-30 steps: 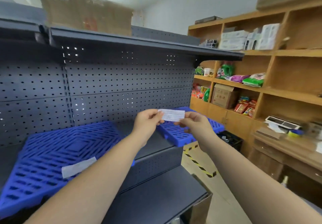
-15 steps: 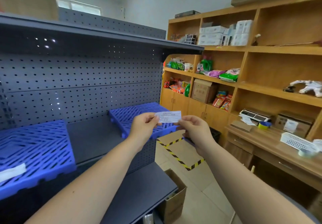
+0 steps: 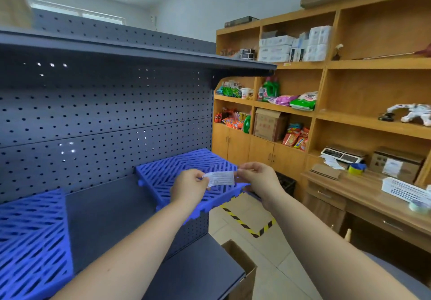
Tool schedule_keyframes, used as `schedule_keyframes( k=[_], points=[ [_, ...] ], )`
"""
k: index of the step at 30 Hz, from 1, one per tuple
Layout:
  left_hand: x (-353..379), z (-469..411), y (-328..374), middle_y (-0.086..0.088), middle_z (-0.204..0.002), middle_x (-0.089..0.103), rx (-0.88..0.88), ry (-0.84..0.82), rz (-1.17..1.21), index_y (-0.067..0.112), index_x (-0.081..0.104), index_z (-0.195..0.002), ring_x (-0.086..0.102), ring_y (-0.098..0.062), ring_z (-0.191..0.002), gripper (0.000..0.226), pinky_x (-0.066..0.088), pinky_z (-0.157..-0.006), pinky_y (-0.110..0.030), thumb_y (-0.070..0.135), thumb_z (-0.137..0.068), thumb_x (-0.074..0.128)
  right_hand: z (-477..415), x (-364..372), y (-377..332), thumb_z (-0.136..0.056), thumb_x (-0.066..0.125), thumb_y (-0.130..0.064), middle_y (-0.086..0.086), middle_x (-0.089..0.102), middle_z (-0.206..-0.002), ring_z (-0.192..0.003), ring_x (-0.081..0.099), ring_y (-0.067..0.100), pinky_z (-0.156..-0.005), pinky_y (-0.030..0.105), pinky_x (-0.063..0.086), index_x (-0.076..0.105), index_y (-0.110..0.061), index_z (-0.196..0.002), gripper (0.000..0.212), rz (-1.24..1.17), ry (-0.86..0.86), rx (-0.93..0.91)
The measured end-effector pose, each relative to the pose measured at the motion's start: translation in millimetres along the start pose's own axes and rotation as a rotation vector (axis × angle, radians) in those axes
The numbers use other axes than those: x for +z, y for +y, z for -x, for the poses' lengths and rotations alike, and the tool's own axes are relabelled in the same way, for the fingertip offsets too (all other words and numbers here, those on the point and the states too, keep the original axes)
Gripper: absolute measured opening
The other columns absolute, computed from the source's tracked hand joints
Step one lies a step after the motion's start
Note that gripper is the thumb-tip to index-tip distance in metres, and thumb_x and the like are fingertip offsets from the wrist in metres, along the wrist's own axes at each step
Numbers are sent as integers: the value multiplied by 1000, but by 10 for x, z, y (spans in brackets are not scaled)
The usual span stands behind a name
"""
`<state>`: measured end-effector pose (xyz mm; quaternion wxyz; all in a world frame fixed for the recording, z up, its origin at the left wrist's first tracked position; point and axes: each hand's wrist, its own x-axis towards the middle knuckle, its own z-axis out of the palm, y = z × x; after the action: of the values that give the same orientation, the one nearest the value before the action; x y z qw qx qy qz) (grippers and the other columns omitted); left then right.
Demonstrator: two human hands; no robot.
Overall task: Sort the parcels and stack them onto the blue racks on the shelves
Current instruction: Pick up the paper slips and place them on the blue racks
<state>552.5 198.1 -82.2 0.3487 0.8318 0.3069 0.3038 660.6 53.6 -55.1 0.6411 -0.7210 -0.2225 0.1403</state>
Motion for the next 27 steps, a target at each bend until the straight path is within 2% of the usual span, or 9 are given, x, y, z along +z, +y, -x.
schedule_keyframes(
  k=[5, 8, 10, 11, 13, 16, 20, 24, 27],
  points=[
    [18, -187, -103, 1, -61, 69, 17, -64, -10, 8, 66, -84, 50, -6, -43, 15, 45, -49, -30, 17, -92, 58, -290, 145, 140, -91, 49, 3, 4, 69, -99, -82, 71, 20, -71, 36, 61, 57, -16, -104, 24, -64, 63, 48],
    [28, -259, -256, 2, -55, 67, 19, -99, -97, 13, 65, -78, 44, -2, -35, 18, 44, -47, -29, 22, -92, 57, -419, 218, 285, -91, 41, 0, -1, 64, -114, -92, 65, 22, -74, 37, 58, 55, -18, -113, 32, 220, -6, -81],
    [14, -299, -340, -3, -56, 65, 27, -85, -180, 9, 65, -76, 46, -4, -40, 25, 50, -53, -32, 28, -91, 59, -499, 260, 420, -95, 43, -11, -6, 60, -118, -96, 62, 21, -97, 38, 44, 52, -22, -123, 31, 615, -159, -248],
    [13, -313, -370, -7, -60, 65, 43, -73, -232, 8, 64, -76, 48, -10, -46, 27, 50, -58, -36, 31, -90, 60, -546, 285, 493, -97, 46, -19, -5, 61, -117, -98, 60, 20, -113, 41, 26, 51, -25, -125, 29, 775, -230, -322],
    [12, -310, -389, -10, -69, 65, 75, -59, -315, 10, 64, -79, 48, -17, -55, 27, 45, -55, -34, 34, -89, 61, -631, 324, 583, -98, 46, -35, -2, 59, -120, -112, 54, 19, -117, 43, 6, 51, -27, -127, 31, 924, -330, -405],
    [7, -271, -348, 1, -65, 59, 100, -63, -410, 18, 62, -83, 50, -16, -57, 19, 37, -52, -30, 36, -89, 60, -744, 320, 601, -97, 43, -45, -3, 55, -125, -115, 49, 18, -95, 35, 40, 51, -27, -130, 37, 915, -394, -435],
    [32, -255, -330, 9, -68, 54, 65, -43, -407, 22, 61, -95, 51, -12, -64, 20, 42, -56, -32, 41, -89, 61, -872, 276, 619, -99, 42, -43, -3, 52, -134, -119, 47, 17, -93, 35, 42, 47, -27, -134, 39, 894, -459, -479],
    [37, -153, -301, 3, -111, 59, 80, 106, -484, 25, 51, -125, 44, -18, -112, 39, 44, -85, -34, 41, -91, 59, -963, 159, 657, -97, 43, -49, -1, 36, -151, -145, 16, 21, -110, 41, 25, 43, -27, -138, 47, 784, -577, -510],
    [32, -23, -244, 7, -139, 47, 177, 148, -504, 29, 43, -138, 32, -17, -130, 45, 29, -105, -32, 38, -95, 52, -1013, 66, 725, -92, 45, -58, -12, 19, -158, -147, -4, 10, -119, 40, 5, 35, -33, -144, 59, 827, -675, -668]
  ],
)
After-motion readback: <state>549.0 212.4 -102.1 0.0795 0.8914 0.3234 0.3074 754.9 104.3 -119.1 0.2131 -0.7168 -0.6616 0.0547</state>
